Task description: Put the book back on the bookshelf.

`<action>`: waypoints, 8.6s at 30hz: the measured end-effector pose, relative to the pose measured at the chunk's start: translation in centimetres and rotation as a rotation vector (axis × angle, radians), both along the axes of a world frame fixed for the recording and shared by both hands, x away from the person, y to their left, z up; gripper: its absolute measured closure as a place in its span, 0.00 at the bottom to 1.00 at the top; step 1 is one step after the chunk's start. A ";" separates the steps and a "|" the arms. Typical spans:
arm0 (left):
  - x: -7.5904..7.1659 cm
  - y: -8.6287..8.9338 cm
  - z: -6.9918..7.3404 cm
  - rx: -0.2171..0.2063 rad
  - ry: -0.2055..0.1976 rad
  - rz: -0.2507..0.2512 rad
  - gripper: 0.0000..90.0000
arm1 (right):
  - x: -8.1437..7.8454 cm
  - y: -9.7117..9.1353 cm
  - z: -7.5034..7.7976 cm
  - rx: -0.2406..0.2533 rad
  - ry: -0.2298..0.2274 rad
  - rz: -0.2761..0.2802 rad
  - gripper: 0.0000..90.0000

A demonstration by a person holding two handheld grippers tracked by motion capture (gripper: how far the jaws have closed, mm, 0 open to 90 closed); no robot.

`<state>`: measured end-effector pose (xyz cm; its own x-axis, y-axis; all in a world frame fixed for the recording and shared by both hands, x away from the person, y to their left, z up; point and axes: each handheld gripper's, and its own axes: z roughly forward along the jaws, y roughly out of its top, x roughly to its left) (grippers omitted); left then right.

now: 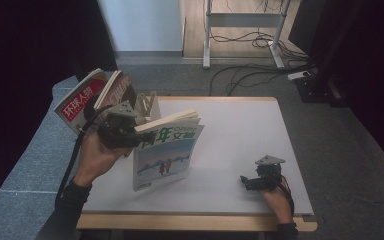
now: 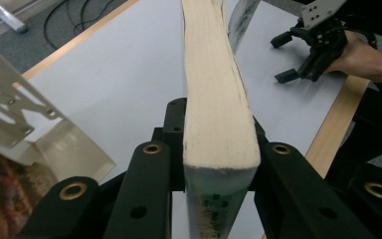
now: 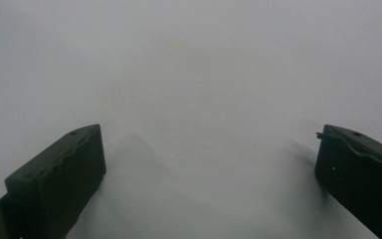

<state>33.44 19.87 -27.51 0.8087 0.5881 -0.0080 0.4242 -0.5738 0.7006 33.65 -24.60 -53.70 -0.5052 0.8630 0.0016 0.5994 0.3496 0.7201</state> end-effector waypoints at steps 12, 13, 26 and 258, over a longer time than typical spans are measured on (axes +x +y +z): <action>0.7 1.6 1.2 0.010 0.005 0.071 0.83 | 0.0 0.0 0.0 0.004 0.001 -0.002 0.00; 0.8 1.8 1.3 0.006 0.003 0.082 0.83 | 0.0 0.0 0.0 0.003 0.001 -0.002 0.00; 1.5 4.4 2.3 -0.004 0.005 0.173 0.83 | 0.0 0.0 0.0 0.004 0.002 -0.002 0.00; 1.5 4.9 -14.9 -0.181 -0.124 0.271 0.26 | 0.0 0.0 0.0 0.002 0.003 0.003 0.00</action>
